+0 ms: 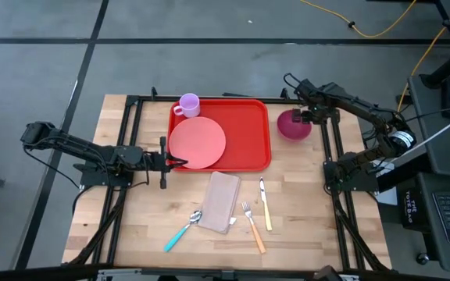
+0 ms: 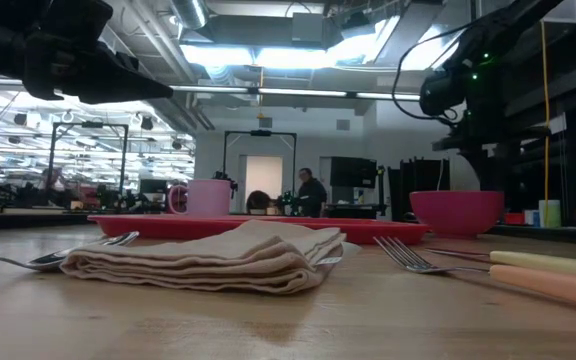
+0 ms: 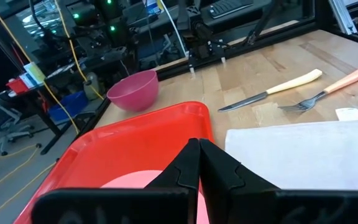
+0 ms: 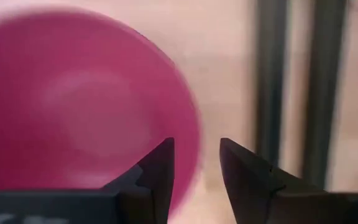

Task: Set up tray
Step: Put the pink bowl on top of the light orange plate

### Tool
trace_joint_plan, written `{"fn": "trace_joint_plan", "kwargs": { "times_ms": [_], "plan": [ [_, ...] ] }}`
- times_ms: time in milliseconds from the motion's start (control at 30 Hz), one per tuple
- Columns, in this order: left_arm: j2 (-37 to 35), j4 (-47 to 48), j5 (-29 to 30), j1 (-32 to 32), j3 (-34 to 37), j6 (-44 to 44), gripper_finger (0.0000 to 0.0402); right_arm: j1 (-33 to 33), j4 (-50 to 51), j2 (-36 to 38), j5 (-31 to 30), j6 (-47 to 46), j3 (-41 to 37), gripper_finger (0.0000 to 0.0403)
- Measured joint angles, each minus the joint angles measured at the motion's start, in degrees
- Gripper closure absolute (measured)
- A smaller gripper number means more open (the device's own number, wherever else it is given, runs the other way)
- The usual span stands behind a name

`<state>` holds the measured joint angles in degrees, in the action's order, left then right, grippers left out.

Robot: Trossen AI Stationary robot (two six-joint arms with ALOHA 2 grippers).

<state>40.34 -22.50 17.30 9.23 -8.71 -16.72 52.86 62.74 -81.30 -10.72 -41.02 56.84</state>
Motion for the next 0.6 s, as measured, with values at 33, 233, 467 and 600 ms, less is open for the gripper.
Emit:
{"fn": "trace_joint_plan", "kwargs": {
  "times_ms": [33,233,467,600],
  "plan": [
    [0.00,0.00,-0.04,-0.01,0.00,-0.04,0.0398,-0.17,1.13,0.00,-0.88,-0.84,0.00,0.0271],
    [-0.02,0.02,-0.05,-0.02,0.00,-0.56,0.0398,-1.34,0.16,0.00,-0.58,-1.50,0.00,0.0271],
    [-0.02,0.00,-1.41,-0.02,0.00,-0.55,0.0398,-2.85,0.24,0.00,-0.23,-2.29,0.00,0.0271],
    [-0.02,0.00,-1.99,0.00,0.00,-0.56,0.0398,-3.99,1.11,0.00,-0.73,-3.75,0.00,0.0271]
  ]
}}
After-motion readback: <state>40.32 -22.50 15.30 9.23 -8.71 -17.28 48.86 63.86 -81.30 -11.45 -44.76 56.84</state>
